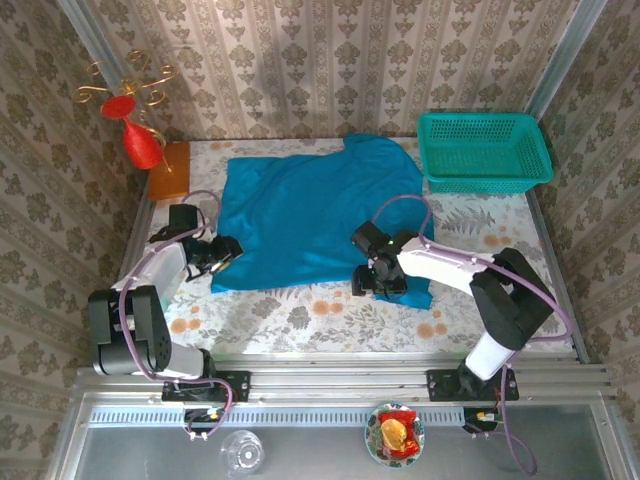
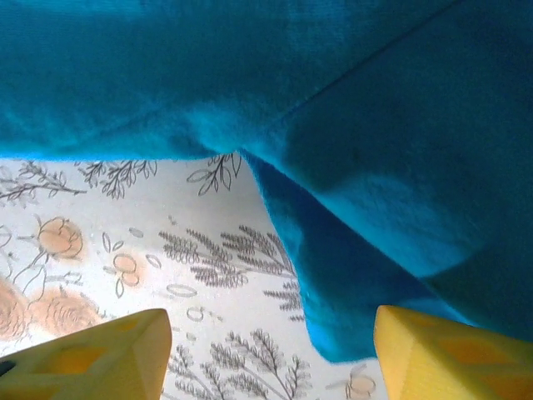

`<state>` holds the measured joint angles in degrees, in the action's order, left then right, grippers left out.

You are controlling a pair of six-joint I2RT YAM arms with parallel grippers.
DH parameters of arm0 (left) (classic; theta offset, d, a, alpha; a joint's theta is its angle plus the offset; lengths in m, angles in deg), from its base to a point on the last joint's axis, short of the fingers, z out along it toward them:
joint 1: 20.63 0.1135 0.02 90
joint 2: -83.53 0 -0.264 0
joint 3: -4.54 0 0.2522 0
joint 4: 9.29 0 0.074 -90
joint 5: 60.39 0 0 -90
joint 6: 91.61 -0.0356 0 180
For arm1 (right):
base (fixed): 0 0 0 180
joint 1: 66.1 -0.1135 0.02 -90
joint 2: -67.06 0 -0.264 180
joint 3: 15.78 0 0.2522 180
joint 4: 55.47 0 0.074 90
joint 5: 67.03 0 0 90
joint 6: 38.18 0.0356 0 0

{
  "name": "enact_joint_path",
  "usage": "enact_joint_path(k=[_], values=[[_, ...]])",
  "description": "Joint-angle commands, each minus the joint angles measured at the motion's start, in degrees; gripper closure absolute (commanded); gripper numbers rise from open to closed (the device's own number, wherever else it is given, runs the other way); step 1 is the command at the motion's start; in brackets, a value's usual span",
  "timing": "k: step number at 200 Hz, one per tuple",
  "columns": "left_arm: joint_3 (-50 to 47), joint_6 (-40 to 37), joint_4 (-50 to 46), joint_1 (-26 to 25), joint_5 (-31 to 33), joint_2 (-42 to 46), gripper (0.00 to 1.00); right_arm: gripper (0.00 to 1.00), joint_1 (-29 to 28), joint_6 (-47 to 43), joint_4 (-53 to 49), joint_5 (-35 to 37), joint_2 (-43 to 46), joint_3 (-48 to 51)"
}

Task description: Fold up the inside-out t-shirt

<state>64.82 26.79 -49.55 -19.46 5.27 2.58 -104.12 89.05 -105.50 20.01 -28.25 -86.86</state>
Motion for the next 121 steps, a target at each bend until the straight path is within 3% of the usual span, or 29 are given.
enact_joint_path(k=[1, 33, 75, 121], values=[[1.95, -1.62, 0.53, 0.36, -0.09, 0.31, 0.54, 0.32, -0.42, -0.68, 2.76, -3.18, -1.43, 1.77], [1.99, -2.78, -0.72, 1.44, -0.01, 0.81, 0.54, 0.32, -3.15, 1.88, 1.30, -6.67, -1.10, 4.18], [2.69, -4.18, -1.84, 2.61, -0.08, 0.76, 0.54, 0.31, -6.38, 6.37, 3.19, -16.46, 2.65, 5.05], [5.12, -6.44, -3.21, 2.98, -0.52, -1.50, 0.54, 0.27, -3.71, 4.95, -4.18, -11.50, 7.23, -0.71]])
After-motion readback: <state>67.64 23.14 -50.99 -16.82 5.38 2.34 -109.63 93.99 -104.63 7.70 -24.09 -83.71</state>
